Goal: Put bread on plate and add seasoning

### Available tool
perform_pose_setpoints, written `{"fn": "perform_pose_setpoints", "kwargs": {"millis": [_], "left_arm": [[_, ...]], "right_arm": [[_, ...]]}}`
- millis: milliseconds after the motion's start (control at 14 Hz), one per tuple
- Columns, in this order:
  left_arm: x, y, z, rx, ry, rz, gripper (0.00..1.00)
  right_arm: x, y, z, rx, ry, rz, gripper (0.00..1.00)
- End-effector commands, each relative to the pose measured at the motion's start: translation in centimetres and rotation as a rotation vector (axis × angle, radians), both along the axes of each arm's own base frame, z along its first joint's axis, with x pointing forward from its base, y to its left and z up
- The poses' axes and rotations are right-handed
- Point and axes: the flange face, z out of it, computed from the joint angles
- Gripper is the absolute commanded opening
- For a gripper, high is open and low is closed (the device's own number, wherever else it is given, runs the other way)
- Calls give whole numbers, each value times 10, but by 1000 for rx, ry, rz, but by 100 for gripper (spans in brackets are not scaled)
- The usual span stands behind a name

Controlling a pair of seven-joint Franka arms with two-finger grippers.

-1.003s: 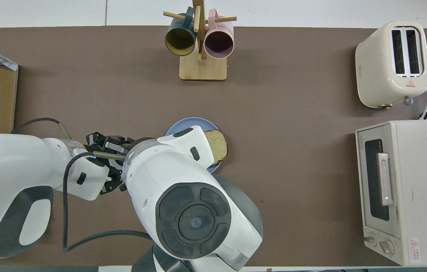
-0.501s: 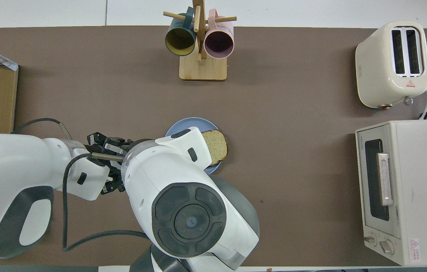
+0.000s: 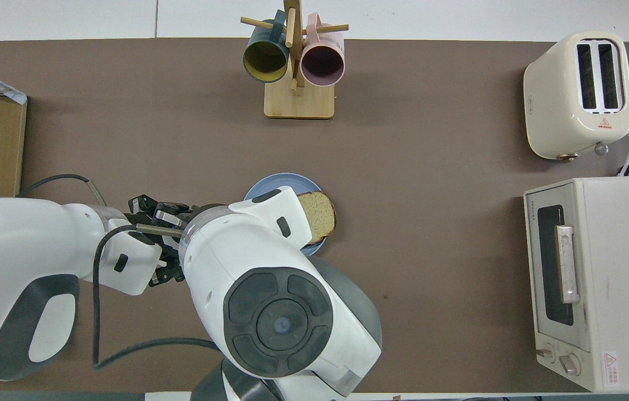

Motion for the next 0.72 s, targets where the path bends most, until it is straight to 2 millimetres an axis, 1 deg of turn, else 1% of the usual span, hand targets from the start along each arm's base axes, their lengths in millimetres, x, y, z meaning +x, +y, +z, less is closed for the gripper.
{"fn": "perform_pose_setpoints", "kwargs": {"millis": [0,72,215,501,645], "left_arm": [[-8,-2,3,-25,-7,8,0],[-8,-2,3,-24,-8,8,0],[-8,-1,2,-23,-4,8,0],[-8,0,1,-24,-2,10,0],[-9,-1,1,-20,5,6,0]], "right_arm": [[9,0,11,75,-31,-63,0],[14,2,13,135,-51,-112,0],[24,3,10,205,-80,-168,0],[28,-1,6,228,-66,-214,0],[29,-1,7,296,-83,-259,0]]}}
